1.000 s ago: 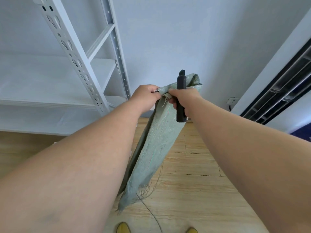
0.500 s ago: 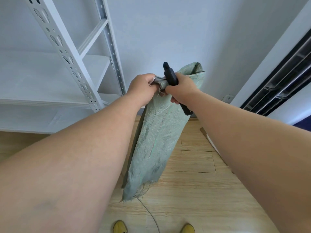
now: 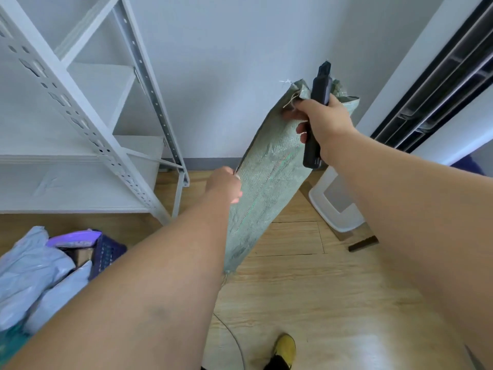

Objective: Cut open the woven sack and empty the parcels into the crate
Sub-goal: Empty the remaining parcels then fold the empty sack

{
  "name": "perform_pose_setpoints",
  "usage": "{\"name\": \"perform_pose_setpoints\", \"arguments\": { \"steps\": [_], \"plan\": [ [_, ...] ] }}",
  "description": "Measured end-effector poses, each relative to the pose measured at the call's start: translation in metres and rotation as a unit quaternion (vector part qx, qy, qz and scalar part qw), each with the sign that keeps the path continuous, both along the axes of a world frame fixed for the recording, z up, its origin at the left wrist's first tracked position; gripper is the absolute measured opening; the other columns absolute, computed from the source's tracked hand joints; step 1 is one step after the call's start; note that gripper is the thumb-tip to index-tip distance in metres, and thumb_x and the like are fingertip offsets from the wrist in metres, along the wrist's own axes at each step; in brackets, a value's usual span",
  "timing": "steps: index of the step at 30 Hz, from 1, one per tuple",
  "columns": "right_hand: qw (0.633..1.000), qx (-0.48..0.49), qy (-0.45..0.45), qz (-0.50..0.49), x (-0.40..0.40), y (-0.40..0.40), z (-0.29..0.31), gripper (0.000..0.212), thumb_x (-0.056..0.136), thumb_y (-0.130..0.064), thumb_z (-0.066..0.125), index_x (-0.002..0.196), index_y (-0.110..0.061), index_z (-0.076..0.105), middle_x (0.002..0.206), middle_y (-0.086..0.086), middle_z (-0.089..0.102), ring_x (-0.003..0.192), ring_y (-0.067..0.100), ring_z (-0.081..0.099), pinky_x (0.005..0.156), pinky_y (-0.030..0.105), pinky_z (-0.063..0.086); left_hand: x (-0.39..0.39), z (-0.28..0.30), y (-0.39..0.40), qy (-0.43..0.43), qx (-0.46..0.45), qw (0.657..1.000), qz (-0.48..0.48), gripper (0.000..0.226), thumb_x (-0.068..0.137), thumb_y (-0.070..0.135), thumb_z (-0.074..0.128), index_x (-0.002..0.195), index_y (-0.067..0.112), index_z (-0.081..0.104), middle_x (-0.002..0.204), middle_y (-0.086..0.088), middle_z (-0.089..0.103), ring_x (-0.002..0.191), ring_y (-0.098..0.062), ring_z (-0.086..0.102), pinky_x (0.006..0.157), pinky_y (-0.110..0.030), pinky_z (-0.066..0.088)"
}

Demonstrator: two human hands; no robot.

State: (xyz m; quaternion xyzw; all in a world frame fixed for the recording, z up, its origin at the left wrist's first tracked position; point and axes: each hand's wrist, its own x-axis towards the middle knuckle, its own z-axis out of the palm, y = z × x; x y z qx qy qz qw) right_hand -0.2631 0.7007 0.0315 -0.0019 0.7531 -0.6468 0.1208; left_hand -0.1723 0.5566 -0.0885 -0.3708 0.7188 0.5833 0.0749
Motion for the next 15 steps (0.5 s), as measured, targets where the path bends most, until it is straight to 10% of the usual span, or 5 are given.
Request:
{"name": "perform_pose_setpoints", "arguments": {
  "steps": [2, 6, 7, 11, 15],
  "plan": [
    [0.998, 0.053, -0.001, -0.034, -0.007, 0.021, -0.011, 0.012, 0.084, -0.020, 0.064, 0.088, -0.022, 0.053, 0.075, 0.001, 0.066, 0.040, 0.010, 0.051, 0.044, 0.022, 0.045, -0.024, -0.010, 0.000, -0.005, -0.050, 0.998, -0.043, 0.025, 0.099, 0.006, 0.041, 0.113, 0.009, 0.061, 0.110, -0.016, 0.063, 0.110, -0.031, 0.062, 0.093, -0.041, 0.052],
    [0.986, 0.135, -0.059, -0.075, -0.008, 0.056, -0.048, 0.018, 0.089, -0.016, 0.059, 0.105, -0.022, 0.053, 0.075, 0.004, 0.057, 0.039, 0.009, 0.049, 0.040, 0.018, 0.045, -0.065, -0.018, 0.003, 0.007, -0.151, 0.983, -0.103, 0.037, 0.094, 0.001, 0.041, 0.106, 0.024, 0.066, 0.101, 0.002, 0.059, 0.094, -0.003, 0.039, 0.065, -0.022, 0.041],
    [0.984, 0.140, -0.072, -0.081, -0.006, 0.059, -0.058, 0.019, 0.089, -0.016, 0.059, 0.106, -0.023, 0.053, 0.074, 0.004, 0.056, 0.038, 0.009, 0.049, 0.041, 0.019, 0.045, -0.069, -0.021, 0.004, 0.019, -0.163, 0.981, -0.101, 0.035, 0.093, 0.003, 0.042, 0.104, 0.022, 0.069, 0.102, 0.002, 0.062, 0.089, -0.024, 0.055, 0.065, -0.022, 0.042],
    [0.984, 0.130, -0.083, -0.085, 0.006, 0.055, -0.085, 0.010, 0.087, -0.017, 0.056, 0.090, -0.025, 0.053, 0.070, 0.004, 0.054, 0.039, 0.011, 0.049, 0.047, 0.023, 0.045, -0.063, -0.050, 0.012, 0.042, -0.176, 0.970, -0.165, 0.044, 0.091, 0.011, 0.056, 0.134, 0.019, 0.051, 0.131, -0.001, 0.055, 0.108, -0.025, 0.059, 0.085, -0.031, 0.051],
    [0.987, 0.115, -0.026, -0.106, 0.018, 0.043, -0.094, 0.007, 0.080, -0.019, 0.052, 0.074, -0.021, 0.048, 0.058, 0.003, 0.051, 0.036, 0.011, 0.046, 0.043, 0.019, 0.042, -0.037, -0.079, 0.014, -0.025, -0.128, 0.946, -0.296, 0.062, 0.077, 0.021, 0.072, 0.134, 0.021, 0.047, 0.116, -0.003, 0.064, 0.098, -0.029, 0.065, 0.089, -0.040, 0.053]
  ]
}}
